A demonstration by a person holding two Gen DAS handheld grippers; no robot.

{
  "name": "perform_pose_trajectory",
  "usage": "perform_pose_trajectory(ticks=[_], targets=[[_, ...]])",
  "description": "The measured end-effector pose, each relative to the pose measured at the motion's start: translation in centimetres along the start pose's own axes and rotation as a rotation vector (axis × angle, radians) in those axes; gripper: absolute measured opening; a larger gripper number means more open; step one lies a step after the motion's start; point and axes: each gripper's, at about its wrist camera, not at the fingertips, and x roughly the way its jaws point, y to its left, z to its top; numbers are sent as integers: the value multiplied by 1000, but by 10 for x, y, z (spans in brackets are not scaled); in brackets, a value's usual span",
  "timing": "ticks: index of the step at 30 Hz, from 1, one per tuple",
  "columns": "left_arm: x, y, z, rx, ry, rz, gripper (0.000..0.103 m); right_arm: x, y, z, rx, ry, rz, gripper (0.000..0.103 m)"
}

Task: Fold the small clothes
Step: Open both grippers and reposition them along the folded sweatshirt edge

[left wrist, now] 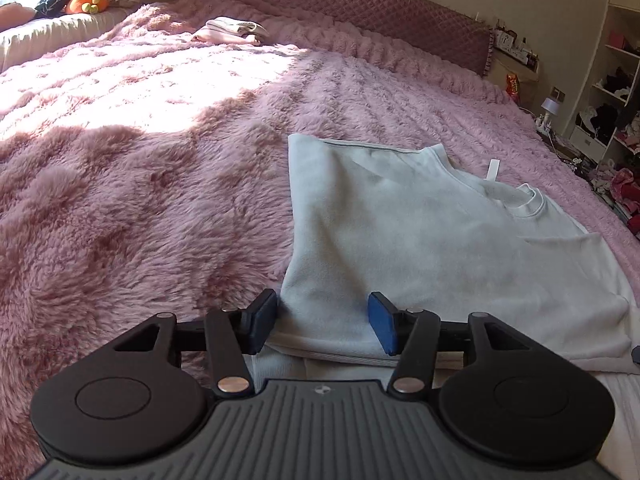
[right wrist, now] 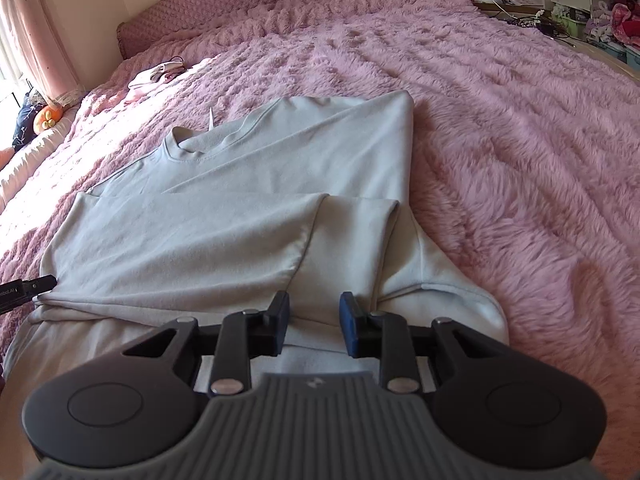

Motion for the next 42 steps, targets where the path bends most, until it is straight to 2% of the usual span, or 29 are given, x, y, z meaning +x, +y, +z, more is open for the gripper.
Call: perform_pose_trajectory(ticks=[3, 4, 9, 13, 16, 18, 21, 24, 25, 29, 34, 37, 40, 42], targets=[[-29, 0, 9, -34, -26, -10, 60, -19, 2, 6, 23, -23, 6, 45], [-42, -1, 11, -40, -40, -17, 61, -32, 4, 6, 19, -45, 19, 49], [-111, -2, 3, -123, -82, -100, 75, -97, 11, -5, -11, -105, 95, 59], [-161, 0, -24, -218, -77, -201, 81, -147, 14, -29, -57, -128, 124, 71], [-189, 9, -54, -285, -43, -260, 82, -184, 12, -61, -100, -112, 119, 71], [-202, 15, -72, -303, -24, -271, 82, -201, 6, -80, -110, -84, 115, 71], [-217, 32, -98, -331, 9, -249, 82, -223, -9, -108, -85, -34, 96, 70], [-223, 52, -119, -405, 59, -226, 82, -233, -29, -129, -28, 21, 87, 64], [-223, 59, -124, -442, 71, -242, 82, -235, -36, -137, -3, 46, 86, 60], [-220, 78, -144, -550, 99, -284, 82, -233, -53, -159, 64, 115, 77, 56], [-206, 86, -157, -617, 158, -282, 82, -222, -64, -173, 114, 172, 55, 56], [-195, 86, -163, -652, 193, -315, 82, -213, -66, -176, 147, 225, 59, 56], [-182, 83, -167, -692, 234, -373, 82, -207, -61, -176, 154, 243, 75, 56], [-173, 80, -169, -704, 253, -381, 82, -203, -60, -175, 162, 256, 83, 56]])
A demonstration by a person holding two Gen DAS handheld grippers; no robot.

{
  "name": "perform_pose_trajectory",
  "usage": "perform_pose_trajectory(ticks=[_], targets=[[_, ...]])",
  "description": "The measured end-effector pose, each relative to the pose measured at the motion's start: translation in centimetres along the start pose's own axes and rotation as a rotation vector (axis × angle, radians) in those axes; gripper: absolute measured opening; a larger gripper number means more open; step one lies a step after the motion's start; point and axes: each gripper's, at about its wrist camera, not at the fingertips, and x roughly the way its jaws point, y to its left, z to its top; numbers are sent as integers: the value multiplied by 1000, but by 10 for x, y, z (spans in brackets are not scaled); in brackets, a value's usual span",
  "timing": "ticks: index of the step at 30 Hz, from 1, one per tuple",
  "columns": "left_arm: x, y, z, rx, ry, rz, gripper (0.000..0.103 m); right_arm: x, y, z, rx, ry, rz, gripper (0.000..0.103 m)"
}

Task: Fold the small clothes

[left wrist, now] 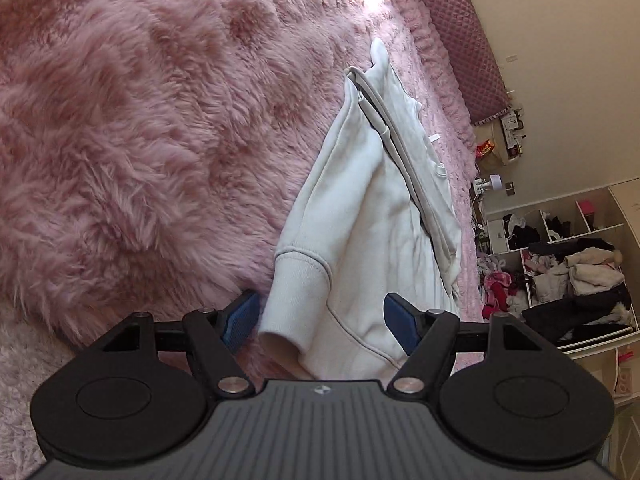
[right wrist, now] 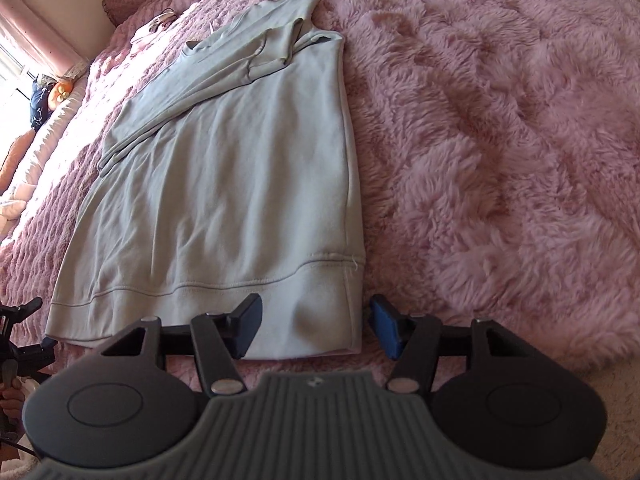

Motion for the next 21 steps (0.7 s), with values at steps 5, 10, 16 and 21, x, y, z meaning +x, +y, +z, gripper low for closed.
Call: perform_pose_trajectory(ticks=[5, 10, 16, 21], targets=[[15, 1, 1, -24, 13, -9, 83, 7, 2, 2, 1, 32, 5, 60], [22, -1, 3, -28, 21, -6, 83, 8, 2, 4, 9, 28, 20, 61], [23, -4, 0, -23, 28, -24, 83, 5, 0, 3, -5, 16, 4, 14], [26, -16, -6, 45, 40, -54, 50, -5, -7, 4, 61, -3, 41, 10]])
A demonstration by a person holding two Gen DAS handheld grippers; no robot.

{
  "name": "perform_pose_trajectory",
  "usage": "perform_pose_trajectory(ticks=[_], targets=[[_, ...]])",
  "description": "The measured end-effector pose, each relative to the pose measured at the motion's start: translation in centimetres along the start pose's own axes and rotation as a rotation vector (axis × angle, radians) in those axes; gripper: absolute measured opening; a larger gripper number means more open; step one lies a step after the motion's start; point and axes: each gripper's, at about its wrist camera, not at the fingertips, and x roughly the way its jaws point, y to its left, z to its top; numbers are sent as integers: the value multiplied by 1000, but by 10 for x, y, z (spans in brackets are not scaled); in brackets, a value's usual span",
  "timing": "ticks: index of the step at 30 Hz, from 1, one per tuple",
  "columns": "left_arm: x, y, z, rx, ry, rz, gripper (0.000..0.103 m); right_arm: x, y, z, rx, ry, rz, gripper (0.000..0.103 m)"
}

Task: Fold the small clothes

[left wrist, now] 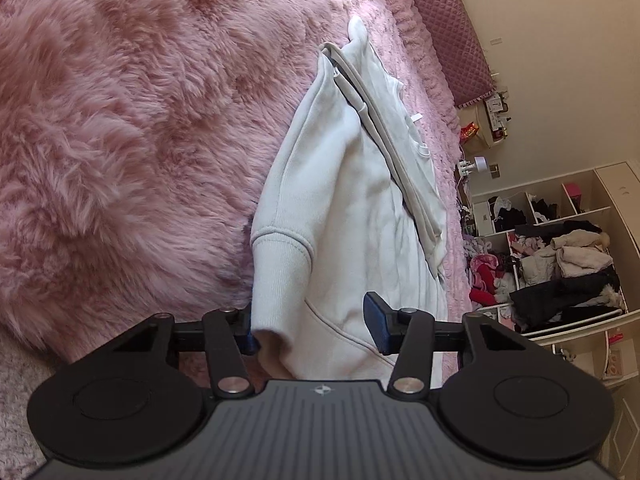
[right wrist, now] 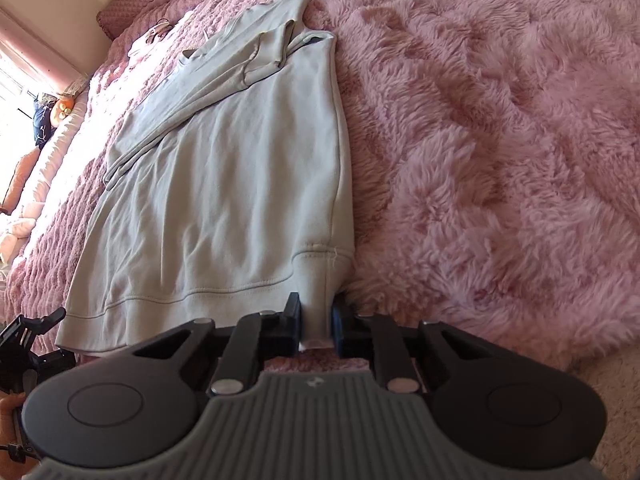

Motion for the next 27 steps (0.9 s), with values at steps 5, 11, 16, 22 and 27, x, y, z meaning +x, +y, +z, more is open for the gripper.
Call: perform_pose_trajectory(ticks=[5, 11, 16, 22, 27], targets=[[7, -6, -1, 7, 12, -10, 47, -5, 4, 5, 4, 15, 19, 28], [13, 0, 0, -35, 22, -3, 47, 10, 5, 3, 26, 57, 21, 37], [15, 2, 1, -43, 29, 3, 47, 7, 17, 0, -8, 58, 36, 46], [13, 3, 4, -34, 21, -1, 47, 12, -7, 5, 143, 42, 37, 7], [7, 2, 2, -16, -28, -27, 33, 10, -8, 8, 122, 44, 62, 7]])
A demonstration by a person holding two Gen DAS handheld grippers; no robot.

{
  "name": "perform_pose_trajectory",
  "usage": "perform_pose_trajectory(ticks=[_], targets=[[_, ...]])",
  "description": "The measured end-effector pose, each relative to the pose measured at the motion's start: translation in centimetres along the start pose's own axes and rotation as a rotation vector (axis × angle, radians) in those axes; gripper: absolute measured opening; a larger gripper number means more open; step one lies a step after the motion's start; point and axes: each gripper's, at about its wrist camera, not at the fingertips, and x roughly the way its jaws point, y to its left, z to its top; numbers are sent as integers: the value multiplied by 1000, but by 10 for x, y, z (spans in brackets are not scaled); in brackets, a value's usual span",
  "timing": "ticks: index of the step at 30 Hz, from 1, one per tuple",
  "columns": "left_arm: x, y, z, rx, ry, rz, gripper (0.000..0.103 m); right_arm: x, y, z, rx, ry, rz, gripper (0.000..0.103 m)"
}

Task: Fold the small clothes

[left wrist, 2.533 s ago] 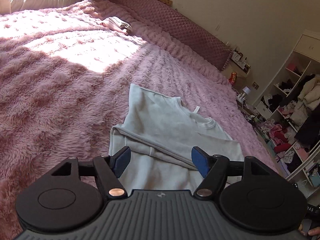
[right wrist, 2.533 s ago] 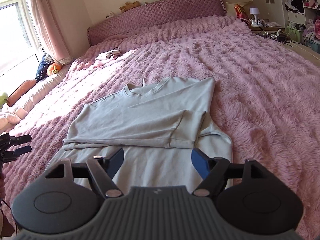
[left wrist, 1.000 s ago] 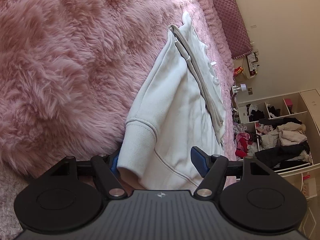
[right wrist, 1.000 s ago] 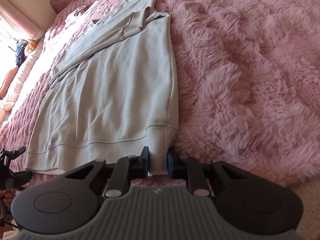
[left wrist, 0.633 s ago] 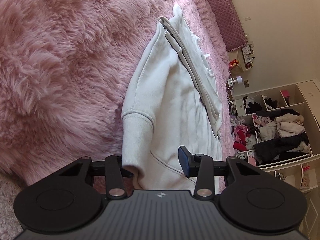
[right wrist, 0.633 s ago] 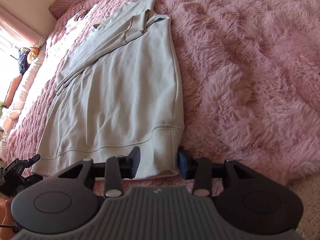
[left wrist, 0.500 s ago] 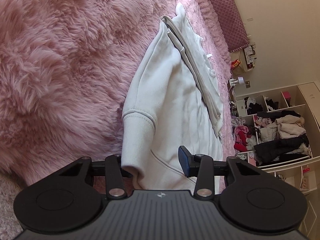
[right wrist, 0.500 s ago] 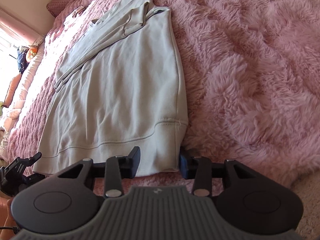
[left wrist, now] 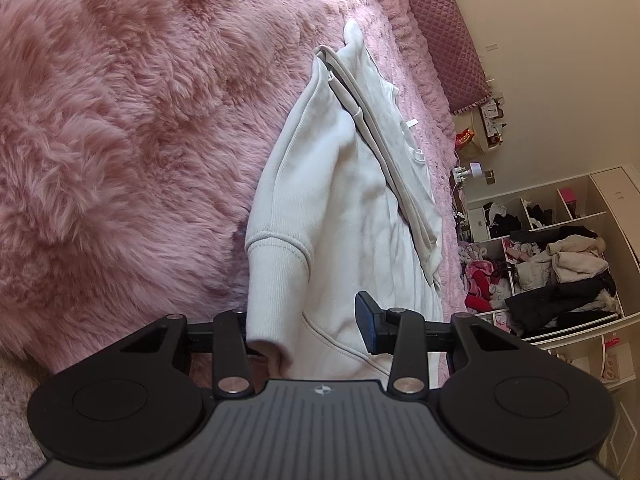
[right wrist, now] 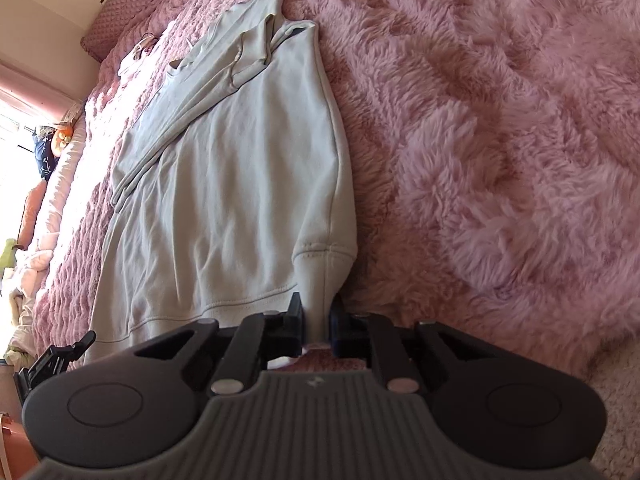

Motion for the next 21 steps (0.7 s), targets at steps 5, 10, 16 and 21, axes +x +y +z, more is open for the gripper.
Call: perform_pose_trajectory(ticks=[5, 10, 16, 21], targets=[[-2, 3, 0, -37, -1, -8, 27, -8, 7, 7, 11, -24, 62, 8], [-3, 8, -1, -74, -6, -24, 26, -8, 21, 10, -29, -25, 59, 4], [-3, -15, 10, -47, 7, -149, 5, -25, 35, 28, 23, -84, 180, 3], [1, -37, 40, -56, -35, -277, 5, -36, 50, 65, 71, -166, 272, 3]])
